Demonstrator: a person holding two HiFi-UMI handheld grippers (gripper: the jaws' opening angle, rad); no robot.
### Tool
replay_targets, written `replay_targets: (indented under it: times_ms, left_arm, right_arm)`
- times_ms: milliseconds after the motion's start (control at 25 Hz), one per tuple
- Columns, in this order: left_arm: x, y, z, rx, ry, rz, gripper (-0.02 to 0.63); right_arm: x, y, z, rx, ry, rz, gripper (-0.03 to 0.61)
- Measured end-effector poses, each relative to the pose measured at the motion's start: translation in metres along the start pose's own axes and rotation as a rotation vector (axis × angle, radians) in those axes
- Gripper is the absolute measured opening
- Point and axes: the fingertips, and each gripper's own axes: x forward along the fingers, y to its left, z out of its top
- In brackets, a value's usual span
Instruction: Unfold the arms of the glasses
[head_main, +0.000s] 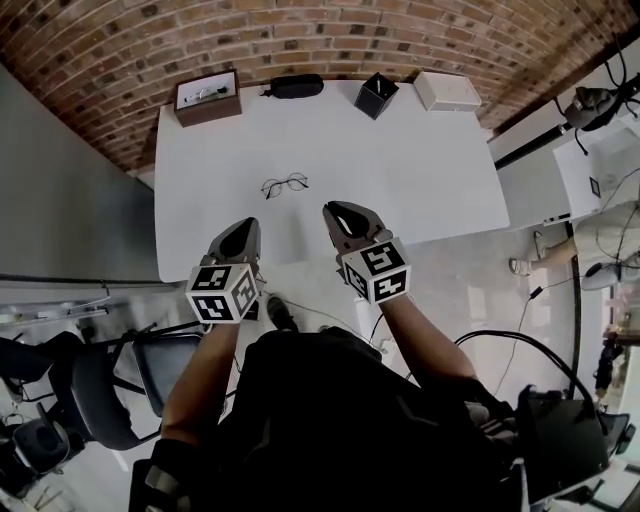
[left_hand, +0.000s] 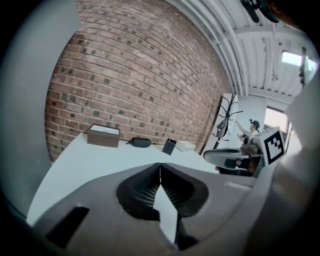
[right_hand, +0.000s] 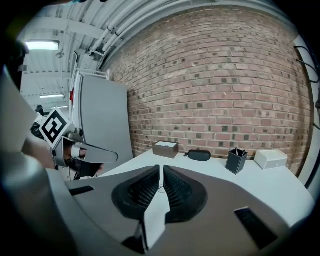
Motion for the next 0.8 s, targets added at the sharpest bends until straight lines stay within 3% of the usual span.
replay_targets:
  times_ms: [400,800]
  left_arm:
    - [0.046,0.023,-0.039,-0.095,0.111,-0.063,0.009]
    - [0.094,0.046,-0.072,-0.130,0.198,0.035,0.012]
  right_arm:
    - [0.051,-0.019,-0.049,0.005,0.130,-0.012,0.011]
    - [0.104,-0.047,-0.092,0.008,0.220,0.044,0.011]
